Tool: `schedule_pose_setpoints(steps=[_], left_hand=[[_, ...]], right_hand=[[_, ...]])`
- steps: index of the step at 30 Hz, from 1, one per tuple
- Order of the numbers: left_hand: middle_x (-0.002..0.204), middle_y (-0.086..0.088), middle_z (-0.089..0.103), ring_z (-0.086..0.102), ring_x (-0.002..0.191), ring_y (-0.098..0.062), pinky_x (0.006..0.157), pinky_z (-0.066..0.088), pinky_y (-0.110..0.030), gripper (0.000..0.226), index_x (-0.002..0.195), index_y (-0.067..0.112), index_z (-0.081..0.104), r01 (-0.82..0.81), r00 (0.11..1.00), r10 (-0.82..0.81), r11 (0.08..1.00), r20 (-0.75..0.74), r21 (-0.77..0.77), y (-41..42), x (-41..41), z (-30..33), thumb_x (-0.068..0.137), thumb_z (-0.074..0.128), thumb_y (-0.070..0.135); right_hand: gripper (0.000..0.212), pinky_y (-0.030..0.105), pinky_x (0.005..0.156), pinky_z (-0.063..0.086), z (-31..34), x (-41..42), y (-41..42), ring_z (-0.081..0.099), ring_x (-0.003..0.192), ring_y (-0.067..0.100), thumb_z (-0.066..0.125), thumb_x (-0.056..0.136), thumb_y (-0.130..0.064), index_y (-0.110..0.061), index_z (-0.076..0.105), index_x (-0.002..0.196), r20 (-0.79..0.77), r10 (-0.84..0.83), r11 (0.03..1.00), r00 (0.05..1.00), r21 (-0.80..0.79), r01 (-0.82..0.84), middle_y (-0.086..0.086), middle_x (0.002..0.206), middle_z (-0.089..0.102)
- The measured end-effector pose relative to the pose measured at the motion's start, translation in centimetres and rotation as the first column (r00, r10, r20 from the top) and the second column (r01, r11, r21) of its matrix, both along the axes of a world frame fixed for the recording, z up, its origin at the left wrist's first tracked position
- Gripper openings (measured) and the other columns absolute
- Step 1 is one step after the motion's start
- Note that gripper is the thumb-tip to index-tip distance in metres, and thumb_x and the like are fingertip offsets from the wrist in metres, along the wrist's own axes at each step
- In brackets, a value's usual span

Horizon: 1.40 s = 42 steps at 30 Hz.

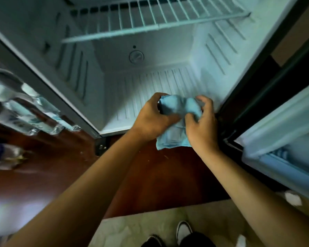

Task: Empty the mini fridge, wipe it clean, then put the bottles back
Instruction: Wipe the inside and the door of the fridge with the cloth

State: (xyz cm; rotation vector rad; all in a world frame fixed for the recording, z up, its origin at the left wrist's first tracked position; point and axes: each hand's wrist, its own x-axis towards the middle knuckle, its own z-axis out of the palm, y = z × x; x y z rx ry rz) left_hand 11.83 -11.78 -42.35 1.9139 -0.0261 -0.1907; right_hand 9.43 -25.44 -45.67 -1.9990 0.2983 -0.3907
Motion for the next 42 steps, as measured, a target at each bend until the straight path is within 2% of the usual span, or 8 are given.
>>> schedule_pose_setpoints(steps=[8,12,17,21,24,34,38,42], left_hand=[[0.094,0.008,0.067,0.065,0.084,-0.008,0.073,0.053,-0.02,0.043,0.117,0.021,0.059,-0.031,1.0,0.031,0.999,-0.001,0.045,2.0,-3.7,8.8,0.08,0.08,0.017],[0.098,0.007,0.07,0.068,0.087,-0.004,0.072,0.055,-0.02,0.037,0.117,0.019,0.058,-0.021,1.0,0.023,0.991,0.019,-0.132,2.2,-6.3,13.4,0.084,0.075,0.012],[0.093,0.007,0.07,0.069,0.087,-0.009,0.076,0.058,-0.03,0.033,0.104,0.026,0.06,-0.018,0.999,0.029,0.967,0.04,-0.256,1.2,-8.4,18.7,0.074,0.071,0.019],[0.081,0.016,0.071,0.067,0.077,0.001,0.068,0.054,-0.02,0.03,0.099,0.026,0.061,0.033,0.992,-0.007,0.977,0.125,-0.213,0.0,-9.1,22.5,0.083,0.071,0.003],[0.082,0.01,0.07,0.068,0.077,-0.005,0.074,0.06,-0.033,0.028,0.095,0.024,0.06,0.066,0.983,-0.033,0.981,0.179,-0.184,-1.1,-9.6,25.5,0.083,0.07,0.001],[0.089,0.002,0.068,0.067,0.086,-0.018,0.08,0.057,-0.048,0.019,0.094,0.019,0.06,0.018,0.97,0.013,0.992,0.243,-0.124,-5.4,-11.0,30.2,0.083,0.073,0.013],[0.086,0.006,0.065,0.066,0.082,-0.019,0.078,0.057,-0.045,0.017,0.094,0.019,0.059,0.033,0.964,-0.005,0.994,0.264,-0.103,-7.9,-10.7,30.7,0.085,0.071,0.013],[0.093,-0.003,0.066,0.066,0.086,-0.024,0.082,0.055,-0.048,0.017,0.096,0.019,0.06,0.069,0.965,-0.04,0.992,0.258,-0.102,-10.2,-10.6,29.9,0.086,0.069,0.01]], right_hand=[[0.04,0.019,0.068,0.047,9.1,-4.0,0.9,0.059,0.08,0.004,0.057,0.083,-0.011,-0.025,0.051,0.12,-0.111,0.101,0.994,0.989,0.044,-0.097,-0.015,0.094,0.059],[0.037,0.01,0.053,0.042,13.8,-6.0,1.2,0.06,0.071,-0.003,0.056,0.082,-0.02,-0.036,0.051,0.115,-0.132,0.119,0.987,0.984,0.125,-0.103,-0.016,0.082,0.059],[0.039,0.032,0.066,0.052,19.8,-8.4,0.7,0.062,0.077,0.005,0.054,0.08,-0.025,-0.04,0.049,0.116,-0.113,0.111,0.987,0.987,0.125,-0.097,-0.012,0.088,0.062],[0.042,0.024,0.071,0.046,23.5,-10.2,-0.9,0.06,0.087,0.002,0.057,0.085,-0.017,-0.039,0.047,0.12,-0.045,0.078,0.996,0.996,0.052,-0.076,-0.014,0.103,0.061],[0.05,0.036,0.081,0.051,25.9,-11.3,-2.3,0.06,0.096,0.015,0.06,0.085,-0.016,-0.035,0.046,0.129,-0.001,0.071,0.997,0.997,-0.032,-0.071,-0.005,0.115,0.06],[0.026,0.037,0.077,0.05,31.8,-13.7,-7.1,0.055,0.086,0.013,0.059,0.084,-0.005,-0.017,0.066,0.106,0.256,-0.087,0.938,0.963,-0.304,0.165,-0.001,0.099,0.057],[0.032,0.042,0.092,0.044,32.0,-12.9,-9.0,0.052,0.109,0.029,0.061,0.083,-0.009,-0.012,0.064,0.115,0.156,-0.142,0.85,0.977,-0.487,0.202,0.009,0.112,0.059],[0.027,0.039,0.086,0.047,31.1,-12.1,-10.7,0.057,0.102,0.03,0.058,0.088,-0.012,-0.011,0.062,0.115,0.065,-0.071,0.854,0.995,-0.512,0.095,0.009,0.106,0.063]])
